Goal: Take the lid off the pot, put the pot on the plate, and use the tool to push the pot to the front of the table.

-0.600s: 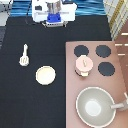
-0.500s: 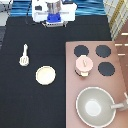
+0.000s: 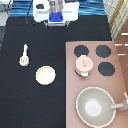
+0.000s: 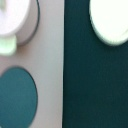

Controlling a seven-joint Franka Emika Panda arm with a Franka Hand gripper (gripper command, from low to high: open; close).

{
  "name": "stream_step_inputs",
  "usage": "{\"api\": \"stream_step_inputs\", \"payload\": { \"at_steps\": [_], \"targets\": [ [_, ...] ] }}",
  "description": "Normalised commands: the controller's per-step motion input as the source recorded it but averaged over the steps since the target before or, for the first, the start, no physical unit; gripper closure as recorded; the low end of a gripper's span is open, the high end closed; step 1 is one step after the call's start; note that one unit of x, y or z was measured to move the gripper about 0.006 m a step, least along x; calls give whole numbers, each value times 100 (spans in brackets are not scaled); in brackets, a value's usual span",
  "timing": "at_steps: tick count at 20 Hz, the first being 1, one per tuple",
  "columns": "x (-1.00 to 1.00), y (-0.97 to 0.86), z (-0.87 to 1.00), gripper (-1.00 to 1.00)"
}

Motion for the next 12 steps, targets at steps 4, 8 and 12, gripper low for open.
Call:
{"api": "stream_step_inputs", "payload": {
  "at_steps": [4,8,12],
  "targets": [
    [87,55,65,-100],
    [78,66,13,-100],
    [58,83,-10,-100]
  ]
}}
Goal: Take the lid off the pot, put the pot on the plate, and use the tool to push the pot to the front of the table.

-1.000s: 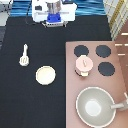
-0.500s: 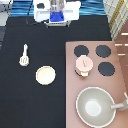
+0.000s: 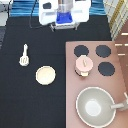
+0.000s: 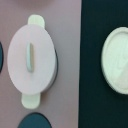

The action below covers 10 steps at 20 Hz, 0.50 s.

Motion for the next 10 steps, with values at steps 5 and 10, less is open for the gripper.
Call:
{"api": "stream_step_inputs", "payload": {
  "at_steps": [5,10],
  "targets": [
    [48,90,-24,-100],
    [74,74,-27,-100]
  ]
}}
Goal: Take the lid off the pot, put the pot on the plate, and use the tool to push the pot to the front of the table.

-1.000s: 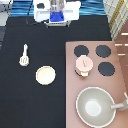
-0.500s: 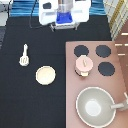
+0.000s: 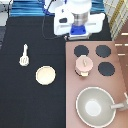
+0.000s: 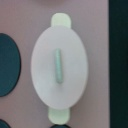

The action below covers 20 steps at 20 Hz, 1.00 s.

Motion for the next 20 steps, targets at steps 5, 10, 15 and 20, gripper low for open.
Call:
{"api": "stream_step_inputs", "payload": {
  "at_steps": [5,10,15,20],
  "targets": [
    [94,36,-45,-100],
    [63,5,-53,-100],
    [17,1,-42,-100],
    [-29,13,-38,-100]
  ]
}}
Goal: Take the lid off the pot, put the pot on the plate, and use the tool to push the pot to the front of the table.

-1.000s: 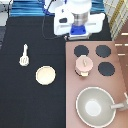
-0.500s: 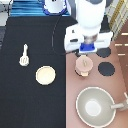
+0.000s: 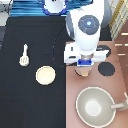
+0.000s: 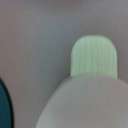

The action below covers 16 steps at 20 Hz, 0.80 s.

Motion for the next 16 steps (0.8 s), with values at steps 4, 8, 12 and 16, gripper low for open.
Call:
{"api": "stream_step_inputs", "payload": {
  "at_steps": [4,8,12,16],
  "targets": [
    [-33,18,-38,-100],
    [-25,20,-9,100],
    [-26,14,-2,100],
    [-23,9,-1,100]
  ]
}}
